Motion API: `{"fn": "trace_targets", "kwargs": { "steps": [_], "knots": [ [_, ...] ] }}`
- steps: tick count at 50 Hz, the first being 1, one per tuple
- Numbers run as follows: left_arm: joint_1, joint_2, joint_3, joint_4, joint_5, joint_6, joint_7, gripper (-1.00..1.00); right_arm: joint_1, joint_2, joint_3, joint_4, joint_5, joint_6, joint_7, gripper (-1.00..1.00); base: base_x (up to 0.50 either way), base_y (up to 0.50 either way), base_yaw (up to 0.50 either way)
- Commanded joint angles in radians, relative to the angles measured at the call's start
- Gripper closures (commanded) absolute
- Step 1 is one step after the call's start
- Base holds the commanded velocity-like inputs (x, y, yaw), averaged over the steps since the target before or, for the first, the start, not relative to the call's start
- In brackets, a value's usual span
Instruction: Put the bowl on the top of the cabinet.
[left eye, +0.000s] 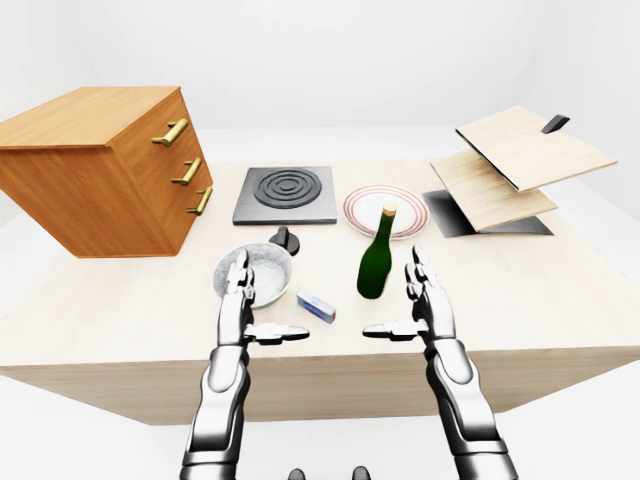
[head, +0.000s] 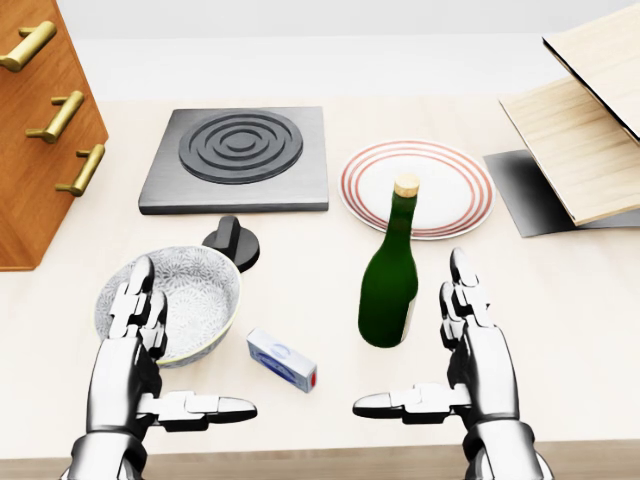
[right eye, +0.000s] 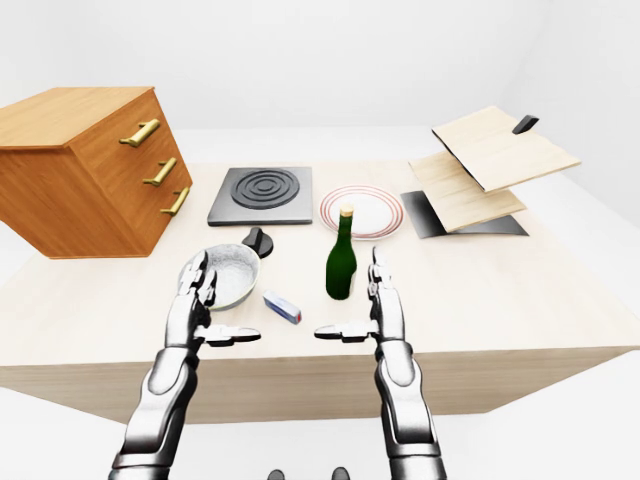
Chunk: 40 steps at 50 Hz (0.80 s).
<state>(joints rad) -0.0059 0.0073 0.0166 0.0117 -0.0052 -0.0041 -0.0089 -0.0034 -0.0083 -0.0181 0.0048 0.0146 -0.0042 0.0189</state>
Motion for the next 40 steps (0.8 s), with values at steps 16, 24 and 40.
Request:
{"fn": "trace_targets", "kwargs": {
  "steps": [16,24,40],
  "knots": [
    [0.095,-0.005,0.027,-0.230,-0.020,-0.083,0.006,-1.00,0.081,-0.001,-0.005,-0.224,-0.020,-0.083,0.030,-1.00,0.00,0.00,0.00],
    [0.163,-0.013,0.022,-0.380,-0.043,-0.083,-0.005,-1.00,0.136,0.005,0.007,-0.381,-0.055,-0.083,0.021,-1.00,0.00,0.00,0.00],
    [0.185,-0.016,0.027,-0.431,0.010,-0.083,0.014,-1.00,0.138,0.004,0.011,-0.413,-0.088,-0.083,0.015,-1.00,0.00,0.06,0.00]
  ]
}}
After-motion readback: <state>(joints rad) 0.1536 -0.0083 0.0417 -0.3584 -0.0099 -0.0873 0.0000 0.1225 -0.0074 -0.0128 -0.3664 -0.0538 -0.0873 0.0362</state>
